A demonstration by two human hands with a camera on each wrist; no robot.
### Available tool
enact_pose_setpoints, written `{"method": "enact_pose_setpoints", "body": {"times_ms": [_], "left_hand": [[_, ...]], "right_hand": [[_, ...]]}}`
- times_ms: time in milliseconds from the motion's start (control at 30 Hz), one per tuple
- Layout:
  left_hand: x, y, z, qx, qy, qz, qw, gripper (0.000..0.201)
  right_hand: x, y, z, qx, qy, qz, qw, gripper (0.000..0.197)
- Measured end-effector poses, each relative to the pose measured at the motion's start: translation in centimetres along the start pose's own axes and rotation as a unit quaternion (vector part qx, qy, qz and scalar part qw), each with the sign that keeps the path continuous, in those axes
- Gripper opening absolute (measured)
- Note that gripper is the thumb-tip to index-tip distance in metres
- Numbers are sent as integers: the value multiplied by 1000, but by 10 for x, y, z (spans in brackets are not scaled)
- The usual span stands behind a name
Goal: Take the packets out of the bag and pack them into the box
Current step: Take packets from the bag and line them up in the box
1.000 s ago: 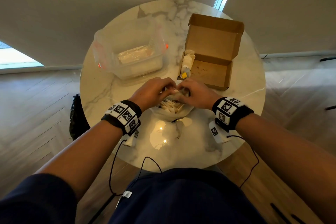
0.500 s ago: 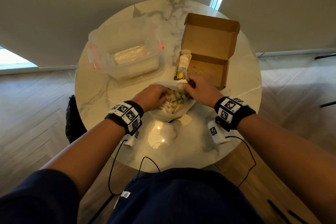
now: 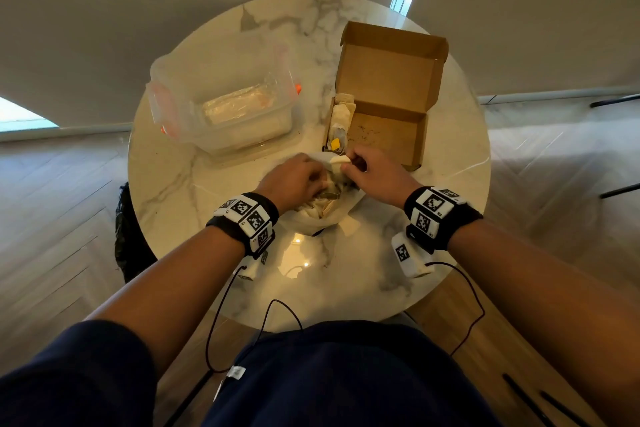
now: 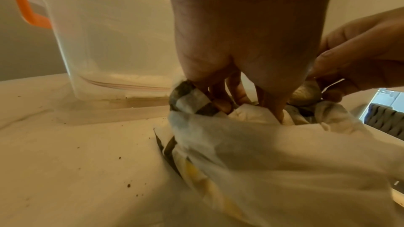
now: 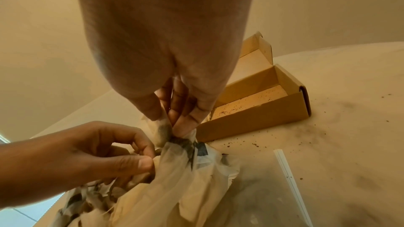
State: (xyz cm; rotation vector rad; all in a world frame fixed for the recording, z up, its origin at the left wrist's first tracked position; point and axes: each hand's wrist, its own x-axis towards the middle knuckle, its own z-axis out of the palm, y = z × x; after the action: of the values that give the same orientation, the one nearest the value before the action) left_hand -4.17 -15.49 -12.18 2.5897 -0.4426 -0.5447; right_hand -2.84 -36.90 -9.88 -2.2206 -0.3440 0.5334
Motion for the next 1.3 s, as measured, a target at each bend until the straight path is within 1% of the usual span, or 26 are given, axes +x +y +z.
{"method": "enact_pose_setpoints", "body": {"times_ms": [100, 167, 367, 467, 533, 600, 767, 800, 900, 1000, 1133, 1200, 1300], "left_hand": [[-3, 0, -4, -8, 19, 2, 1000, 24], [-3, 0, -6, -5, 16, 6, 1000, 21], [0, 2, -6, 36, -56, -23, 998, 5], [0, 5, -5, 37, -79, -16, 996, 14], [-1, 7, -4, 24, -67, -2, 997, 14], [-4, 8, -5, -3, -41, 5, 999, 7], [-11, 6, -15, -72, -5, -5, 997, 4], [-12, 4, -17, -78, 0, -5, 997, 5], [-15, -2, -22, -86, 6, -10, 996, 16], [-17, -7, -25, -52, 3, 9, 999, 21], [-20, -7, -28, 1, 19, 68, 997, 19], [-21, -6, -30, -6, 17, 92, 996, 19], [-22, -2, -34, -57, -10, 119, 991, 22]], "right_hand": [[2, 1, -1, 0, -1, 6, 1000, 8], [2, 1, -1, 0, 0, 9, 1000, 8], [3, 3, -1, -7, 1, 6, 1000, 7], [2, 5, 0, -9, 2, 5, 1000, 6], [1, 5, 0, -7, 0, 4, 1000, 6], [1, 5, 0, -3, -1, 5, 1000, 7], [1, 3, -1, -3, -2, 9, 1000, 9], [1, 2, -1, -5, -3, 11, 1000, 8], [0, 1, 0, -16, 2, 12, 1000, 9], [1, 2, 2, -22, 12, 14, 1000, 8], [2, 3, 3, -26, 15, 7, 1000, 7], [3, 1, 4, -27, 18, 1, 999, 8], [4, 0, 4, -23, 21, -10, 999, 11]]}}
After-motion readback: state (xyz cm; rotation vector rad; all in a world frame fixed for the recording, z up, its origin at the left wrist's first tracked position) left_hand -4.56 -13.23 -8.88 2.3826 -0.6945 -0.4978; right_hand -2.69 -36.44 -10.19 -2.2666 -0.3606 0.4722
